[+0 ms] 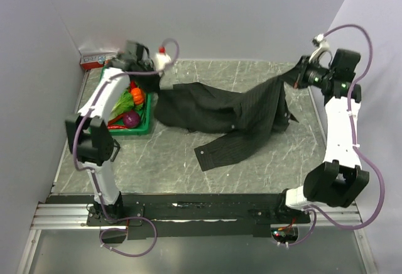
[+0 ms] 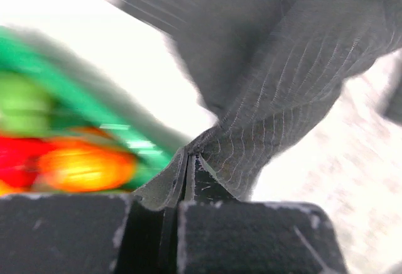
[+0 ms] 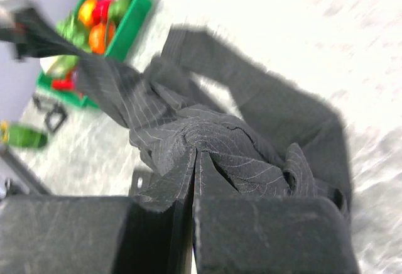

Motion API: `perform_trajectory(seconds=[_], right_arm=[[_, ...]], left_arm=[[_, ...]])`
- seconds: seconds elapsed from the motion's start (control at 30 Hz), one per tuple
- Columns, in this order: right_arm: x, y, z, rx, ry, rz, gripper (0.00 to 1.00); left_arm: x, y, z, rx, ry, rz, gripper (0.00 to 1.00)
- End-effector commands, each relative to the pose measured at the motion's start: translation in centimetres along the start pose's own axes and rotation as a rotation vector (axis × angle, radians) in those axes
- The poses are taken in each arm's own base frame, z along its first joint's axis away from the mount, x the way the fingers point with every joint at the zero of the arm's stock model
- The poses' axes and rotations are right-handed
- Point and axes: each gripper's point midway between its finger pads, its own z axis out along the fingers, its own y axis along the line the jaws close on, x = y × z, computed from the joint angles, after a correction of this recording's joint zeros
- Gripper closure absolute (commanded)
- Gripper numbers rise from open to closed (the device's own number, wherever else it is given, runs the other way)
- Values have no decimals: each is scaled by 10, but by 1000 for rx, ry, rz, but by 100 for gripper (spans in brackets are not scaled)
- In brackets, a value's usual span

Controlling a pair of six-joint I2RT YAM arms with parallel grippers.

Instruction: Remove the brooch from the garment

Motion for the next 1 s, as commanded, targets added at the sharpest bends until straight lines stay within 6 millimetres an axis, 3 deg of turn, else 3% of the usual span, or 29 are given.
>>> perform_trajectory(seconds=[0.0, 0.1, 0.13, 0.2, 0.23, 0.37, 0.43, 0.5, 0.53, 0.6, 0.63, 0.7, 0.73, 0.83, 0.97], right_arm=[[-89, 1, -24, 88, -230, -123, 100], [-136, 6, -50, 143, -367, -166, 100], [-146, 6, -57, 156, -396, -169, 100], [-171, 18, -76, 150, -471, -181, 100], [-180, 16, -89, 170, -499, -182, 100], [-206, 38, -130, 174, -586, -222, 100], [-209, 56, -151, 164, -609, -246, 100], [-202, 69, -160, 146, -611, -247, 100], [-197, 92, -169, 120, -616, -293, 100], [-184, 103, -177, 121, -609, -319, 100], [-175, 131, -187, 109, -617, -386, 100], [-164, 144, -194, 134, -620, -443, 100], [-157, 165, -203, 143, -636, -493, 100], [-143, 181, -207, 155, -615, -501, 100], [-143, 190, -213, 183, -636, -482, 100]], left_arm=[[-82, 31, -106, -289, -194, 189, 99], [-112, 54, -160, -504, -262, 252, 99], [-123, 64, -188, -608, -288, 258, 99], [-137, 69, -219, -703, -334, 268, 99], [-142, 67, -241, -756, -364, 270, 99], [-173, 53, -316, -906, -539, 297, 99], [-182, 37, -352, -940, -611, 324, 99], [-186, 22, -372, -948, -652, 354, 99], [-187, 9, -386, -944, -689, 372, 99], [-189, -8, -399, -925, -734, 394, 99], [-188, -19, -413, -932, -765, 399, 99], [-186, -31, -427, -930, -796, 413, 99], [-184, -40, -440, -939, -820, 422, 99], [-179, -58, -457, -937, -854, 458, 99], [-173, -72, -468, -929, -878, 481, 99]])
